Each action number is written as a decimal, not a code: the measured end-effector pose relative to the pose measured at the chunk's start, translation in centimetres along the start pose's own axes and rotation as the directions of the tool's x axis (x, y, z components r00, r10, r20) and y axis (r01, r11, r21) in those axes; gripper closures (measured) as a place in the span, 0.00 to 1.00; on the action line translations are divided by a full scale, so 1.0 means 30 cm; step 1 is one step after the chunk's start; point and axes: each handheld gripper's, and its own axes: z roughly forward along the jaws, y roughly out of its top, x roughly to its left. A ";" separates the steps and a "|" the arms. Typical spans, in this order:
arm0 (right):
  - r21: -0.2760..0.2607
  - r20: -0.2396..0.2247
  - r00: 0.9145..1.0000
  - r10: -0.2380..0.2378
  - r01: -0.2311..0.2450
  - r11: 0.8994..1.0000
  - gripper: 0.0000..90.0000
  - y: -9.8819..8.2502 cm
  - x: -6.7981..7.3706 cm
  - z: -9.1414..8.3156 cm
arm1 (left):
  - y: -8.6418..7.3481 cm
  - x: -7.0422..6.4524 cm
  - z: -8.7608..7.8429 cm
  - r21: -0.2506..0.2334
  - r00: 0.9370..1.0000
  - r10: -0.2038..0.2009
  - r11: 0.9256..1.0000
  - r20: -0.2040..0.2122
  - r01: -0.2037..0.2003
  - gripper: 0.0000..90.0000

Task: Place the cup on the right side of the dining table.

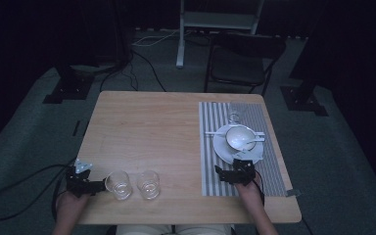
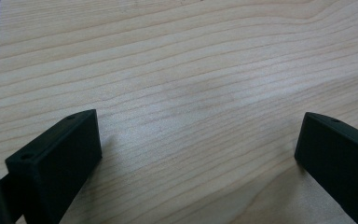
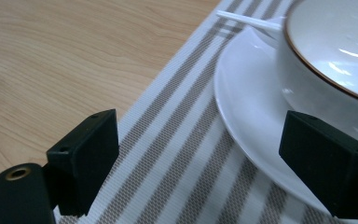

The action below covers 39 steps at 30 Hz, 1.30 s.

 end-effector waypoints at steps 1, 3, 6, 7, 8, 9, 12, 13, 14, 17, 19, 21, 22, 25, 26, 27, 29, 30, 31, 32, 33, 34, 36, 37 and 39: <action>0.001 -0.001 1.000 0.006 -0.006 1.000 0.13 -0.008 -0.007 -0.007 | 0.000 0.000 0.000 0.000 1.000 0.000 1.000 0.000 0.000 0.01; -0.004 0.016 1.000 0.013 -0.013 1.000 0.13 -0.025 -0.017 -0.022 | 0.000 0.000 0.000 0.000 1.000 0.000 1.000 0.000 0.000 0.01; -0.007 0.035 0.999 0.019 -0.019 1.000 0.13 -0.052 -0.038 -0.039 | 0.000 0.000 0.000 0.000 1.000 0.000 1.000 0.000 0.000 0.01; -0.009 0.042 0.999 0.019 -0.018 1.000 0.13 -0.061 -0.045 -0.044 | 0.000 0.000 0.000 0.000 1.000 0.000 1.000 0.000 0.000 0.01; -0.014 0.041 0.999 0.023 -0.022 1.000 0.13 -0.069 -0.053 -0.050 | 0.000 0.000 0.000 0.000 1.000 0.000 1.000 0.000 0.000 0.01; -0.019 0.044 0.999 0.029 -0.028 0.999 0.13 -0.078 -0.060 -0.055 | 0.000 0.000 0.000 0.000 1.000 0.000 1.000 0.000 0.000 0.01; -0.025 0.054 0.998 0.040 -0.039 0.999 0.13 -0.102 -0.083 -0.070 | 0.000 0.000 0.000 0.000 1.000 0.000 1.000 0.000 0.000 0.01; -0.021 0.059 0.997 0.048 -0.046 0.999 0.13 -0.110 -0.091 -0.075 | 0.000 0.000 0.000 0.000 1.000 0.000 1.000 0.000 0.000 0.01; -0.021 0.059 0.997 0.048 -0.046 0.999 0.13 -0.110 -0.091 -0.075 | 0.000 0.000 0.000 0.000 1.000 0.000 1.000 0.000 0.000 0.01; -0.010 0.080 0.995 0.061 -0.061 0.998 0.13 -0.144 -0.121 -0.099 | 0.000 0.000 0.000 0.001 1.000 0.000 1.000 0.000 0.000 0.01; -0.010 0.092 0.994 0.062 -0.061 0.998 0.13 -0.154 -0.128 -0.107 | 0.000 0.000 0.000 0.001 1.000 0.000 1.000 0.000 0.000 0.01; -0.011 0.103 0.993 0.062 -0.061 0.998 0.13 -0.161 -0.132 -0.113 | 0.000 0.000 0.000 0.001 1.000 0.000 1.000 0.000 0.000 0.01; -0.007 0.112 0.991 0.074 -0.074 0.997 0.13 -0.179 -0.146 -0.127 | 0.000 0.000 0.000 0.001 1.000 0.000 1.000 0.000 0.000 0.01; -0.010 0.129 0.987 0.094 -0.094 0.996 0.13 -0.204 -0.166 -0.146 | 0.000 0.000 0.000 0.001 1.000 0.000 1.000 0.000 0.000 0.01; -0.011 0.140 0.985 0.098 -0.098 0.995 0.13 -0.209 -0.171 -0.151 | 0.000 0.000 0.000 -0.001 1.000 -0.002 1.000 0.000 0.002 0.01; -0.011 0.140 0.985 0.098 -0.098 0.995 0.13 -0.209 -0.171 -0.151 | 0.000 0.000 0.000 -0.001 1.000 -0.002 1.000 0.000 0.002 0.01; -0.014 0.155 0.981 0.116 -0.116 0.993 0.13 -0.228 -0.190 -0.169 | 0.000 0.000 0.000 0.000 1.000 -0.001 1.000 0.000 0.001 0.01; -0.015 0.166 0.978 0.123 -0.122 0.992 0.13 -0.236 -0.196 -0.175 | 0.000 0.000 0.000 0.000 1.000 -0.001 1.000 0.000 0.001 0.01; -0.014 0.175 0.976 0.128 -0.127 0.992 0.13 -0.244 -0.203 -0.181 | 0.000 0.000 0.000 0.000 1.000 -0.001 1.000 0.000 0.001 0.01; -0.013 0.182 0.974 0.137 -0.137 0.991 0.13 -0.253 -0.211 -0.188 | 0.000 0.000 0.000 0.000 1.000 -0.001 1.000 0.000 0.001 0.01; -0.014 0.187 0.972 0.140 -0.139 0.990 0.13 -0.259 -0.216 -0.192 | 0.000 0.000 0.000 0.000 1.000 -0.001 1.000 0.000 0.001 0.01; -0.013 0.196 0.971 0.140 -0.140 0.990 0.13 -0.266 -0.221 -0.197 | 0.000 0.000 0.000 0.000 1.000 -0.001 1.000 0.000 0.001 0.01; -0.006 0.214 0.967 0.138 -0.140 0.990 0.13 -0.279 -0.232 -0.205 | 0.000 0.000 0.000 0.000 1.000 -0.001 1.000 0.000 0.001 0.01; -0.002 0.222 0.965 0.140 -0.143 0.990 0.13 -0.284 -0.237 -0.209 | 0.000 0.000 0.000 0.000 1.000 -0.001 1.000 0.000 0.001 0.01; 0.003 0.243 0.959 0.144 -0.149 0.989 0.13 -0.290 -0.246 -0.216 | 0.000 0.000 0.000 -0.001 1.000 -0.002 1.000 0.000 0.002 0.01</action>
